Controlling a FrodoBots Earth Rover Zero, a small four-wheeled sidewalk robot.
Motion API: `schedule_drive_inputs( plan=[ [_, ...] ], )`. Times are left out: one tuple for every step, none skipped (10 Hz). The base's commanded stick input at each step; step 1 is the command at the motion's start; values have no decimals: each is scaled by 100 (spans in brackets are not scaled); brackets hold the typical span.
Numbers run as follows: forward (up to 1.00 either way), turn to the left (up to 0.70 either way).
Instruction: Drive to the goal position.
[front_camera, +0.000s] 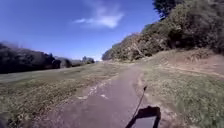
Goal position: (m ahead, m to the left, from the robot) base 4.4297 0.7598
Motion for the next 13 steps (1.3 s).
schedule_drive_inputs(
  plan=[
    [50,0],
    [50,0],
    [50,0],
    [50,0],
    [50,0],
    [50,0],
    [50,0],
    [50,0],
    [50,0],
    [50,0],
    [50,0],
    [50,0],
    [50,0]
  ],
)
